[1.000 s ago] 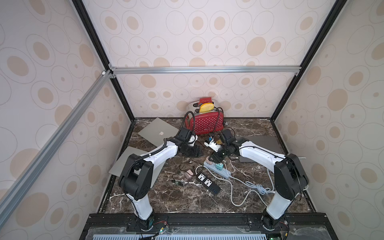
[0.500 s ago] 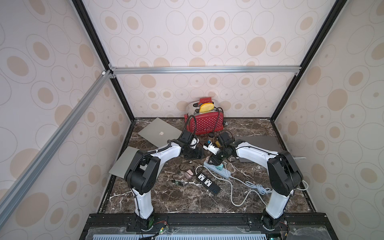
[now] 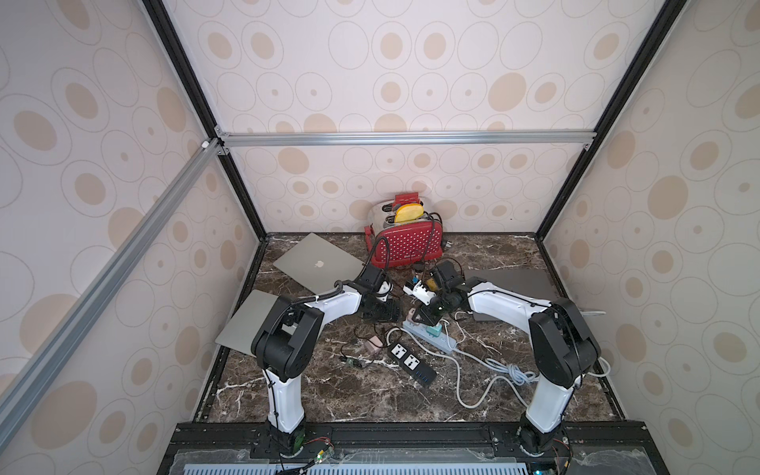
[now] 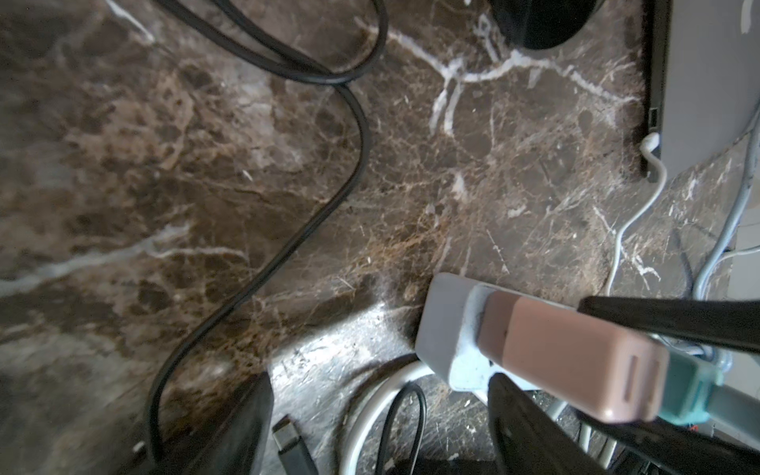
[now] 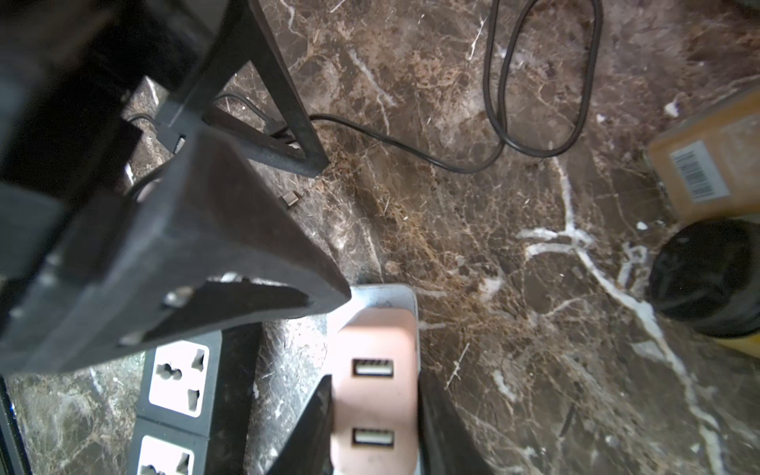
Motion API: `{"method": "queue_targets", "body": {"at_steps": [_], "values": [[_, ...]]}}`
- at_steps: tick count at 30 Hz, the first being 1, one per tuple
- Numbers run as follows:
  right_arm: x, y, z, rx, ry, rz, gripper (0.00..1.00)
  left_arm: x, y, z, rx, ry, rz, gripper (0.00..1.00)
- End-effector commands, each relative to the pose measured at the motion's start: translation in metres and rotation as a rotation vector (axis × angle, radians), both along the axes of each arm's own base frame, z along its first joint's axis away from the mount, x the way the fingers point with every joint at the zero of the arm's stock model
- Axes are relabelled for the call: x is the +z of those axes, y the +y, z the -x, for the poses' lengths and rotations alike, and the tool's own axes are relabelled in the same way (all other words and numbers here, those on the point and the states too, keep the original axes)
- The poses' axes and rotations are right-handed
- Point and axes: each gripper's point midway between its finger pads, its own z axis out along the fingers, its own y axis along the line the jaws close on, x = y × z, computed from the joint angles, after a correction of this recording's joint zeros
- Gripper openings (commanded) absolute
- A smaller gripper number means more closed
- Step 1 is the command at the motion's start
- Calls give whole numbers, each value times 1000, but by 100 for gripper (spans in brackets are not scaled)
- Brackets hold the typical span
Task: Unplug the laptop charger
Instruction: Remove the plug from the socket.
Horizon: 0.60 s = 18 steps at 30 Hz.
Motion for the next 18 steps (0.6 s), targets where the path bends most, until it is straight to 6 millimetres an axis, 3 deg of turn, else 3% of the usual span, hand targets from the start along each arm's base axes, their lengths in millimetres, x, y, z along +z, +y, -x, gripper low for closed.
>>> {"method": "queue_targets", "body": {"at_steps": [1, 10, 18], "values": [[-9, 2, 14, 7, 50, -16, 31, -12, -1, 4, -27, 14, -34, 86], [-7, 4, 15, -27, 54, -53, 27, -26, 13, 4, -4, 16, -130, 87], [12, 7, 5, -57, -8, -93, 20, -33, 24, 6, -17, 5, -231, 87]]}}
